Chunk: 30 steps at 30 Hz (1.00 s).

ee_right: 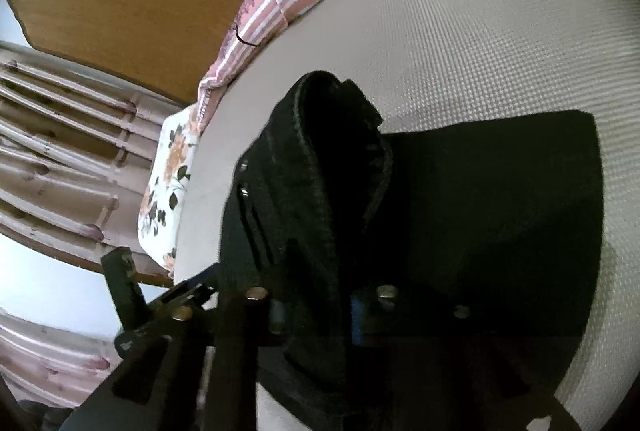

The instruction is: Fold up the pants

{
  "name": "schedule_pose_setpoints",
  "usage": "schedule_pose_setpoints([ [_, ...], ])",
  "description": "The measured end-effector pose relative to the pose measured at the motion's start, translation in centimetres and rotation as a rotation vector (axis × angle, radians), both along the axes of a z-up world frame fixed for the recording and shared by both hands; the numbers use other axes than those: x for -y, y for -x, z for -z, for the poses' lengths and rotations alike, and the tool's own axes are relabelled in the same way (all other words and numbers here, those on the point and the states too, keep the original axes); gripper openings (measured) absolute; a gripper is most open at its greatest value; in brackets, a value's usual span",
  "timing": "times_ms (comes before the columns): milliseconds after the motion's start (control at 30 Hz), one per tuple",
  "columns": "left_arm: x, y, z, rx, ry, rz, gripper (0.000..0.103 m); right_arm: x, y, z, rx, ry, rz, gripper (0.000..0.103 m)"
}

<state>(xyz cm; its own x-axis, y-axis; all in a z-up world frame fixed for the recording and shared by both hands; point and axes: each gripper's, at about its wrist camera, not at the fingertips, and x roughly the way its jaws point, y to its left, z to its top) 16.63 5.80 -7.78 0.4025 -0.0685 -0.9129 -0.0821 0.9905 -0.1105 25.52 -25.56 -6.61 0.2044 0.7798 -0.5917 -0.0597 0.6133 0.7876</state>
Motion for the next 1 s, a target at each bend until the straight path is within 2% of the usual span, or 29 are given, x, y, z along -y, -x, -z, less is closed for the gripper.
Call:
schedule_pose_setpoints([
  [200, 0.5, 0.4, -0.7, 0.011, -0.019, 0.006, 0.054, -1.1, 0.9, -2.7, 0.015, 0.070, 0.031, 0.014],
  [400, 1.1, 0.7, -1.6, 0.024, -0.011, 0.021, 0.054, -1.0, 1.6, -5.8, 0.041, 0.055, 0.067, 0.013],
  [567, 2.1, 1.0, -2.7, 0.045, 0.000, 0.046, 0.054, 0.0, 2.1, -7.7, 0.085, 0.085, 0.079, 0.012],
  [700, 3.3, 1.0, -3.3, 0.063, 0.000, 0.074, 0.055, 1.6, 2.4, -7.5, 0.077, 0.109, 0.112, 0.012],
  [1000, 5.7, 0.9, -3.0, 0.063, -0.024, 0.132, 0.056, 4.6, 3.2, -4.4, 0.021, 0.143, 0.183, 0.012],
])
